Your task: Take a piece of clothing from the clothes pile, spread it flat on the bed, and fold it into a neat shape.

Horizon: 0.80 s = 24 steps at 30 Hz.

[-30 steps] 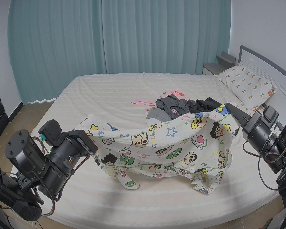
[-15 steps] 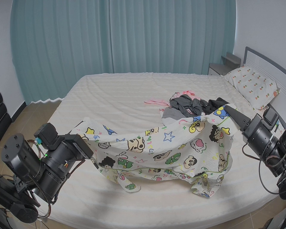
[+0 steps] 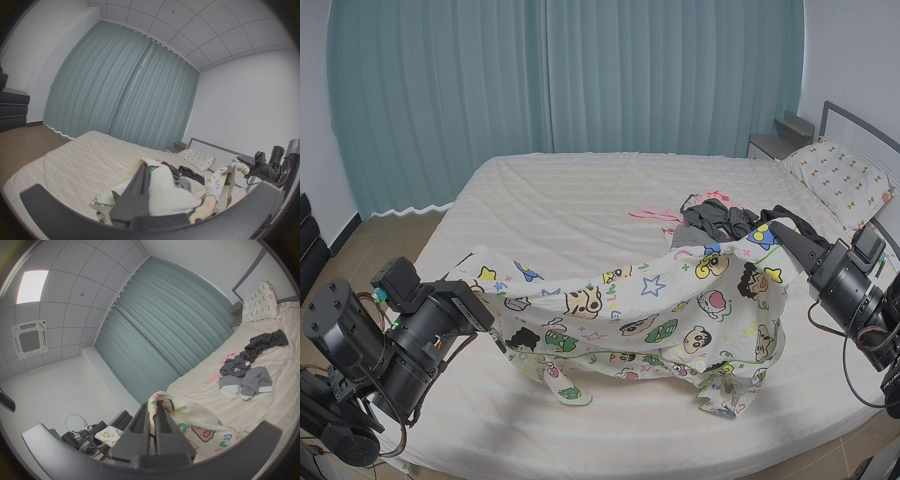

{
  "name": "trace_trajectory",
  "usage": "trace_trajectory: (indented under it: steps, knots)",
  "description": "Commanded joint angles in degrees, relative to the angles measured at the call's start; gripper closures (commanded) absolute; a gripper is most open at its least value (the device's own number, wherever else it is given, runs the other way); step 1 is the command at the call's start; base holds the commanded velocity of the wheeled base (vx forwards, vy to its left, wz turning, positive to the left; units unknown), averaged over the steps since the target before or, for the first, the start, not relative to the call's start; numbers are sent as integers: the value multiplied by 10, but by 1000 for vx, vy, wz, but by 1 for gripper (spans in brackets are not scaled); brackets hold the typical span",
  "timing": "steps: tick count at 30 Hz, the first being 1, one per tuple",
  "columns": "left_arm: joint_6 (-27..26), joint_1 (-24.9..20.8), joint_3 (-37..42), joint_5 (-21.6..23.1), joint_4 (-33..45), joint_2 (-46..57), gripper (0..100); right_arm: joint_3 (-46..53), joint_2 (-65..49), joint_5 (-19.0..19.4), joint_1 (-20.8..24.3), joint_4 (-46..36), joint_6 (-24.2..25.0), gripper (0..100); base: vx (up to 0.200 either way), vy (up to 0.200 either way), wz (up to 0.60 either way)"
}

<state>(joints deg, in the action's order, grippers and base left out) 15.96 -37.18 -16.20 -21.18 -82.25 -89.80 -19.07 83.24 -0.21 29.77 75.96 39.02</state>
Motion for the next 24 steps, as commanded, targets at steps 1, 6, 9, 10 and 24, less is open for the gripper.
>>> trace_trajectory:
  steps: [1,6,9,10,24]
  knots:
    - [1,3,0,0,0,0,100,0,0,1,0,0,0,100,0,0,0]
    - [4,3,1,2,0,2,100,2,0,2,0,-1,0,100,0,0,0]
    - [4,3,1,7,1,12,100,7,-8,3,0,-1,-1,100,0,0,0]
    - [4,2,2,8,2,18,100,9,-14,6,1,-3,-2,100,-200,0,0]
    - [-3,-5,39,6,3,70,100,10,-165,5,50,-99,-78,100,-200,0,0]
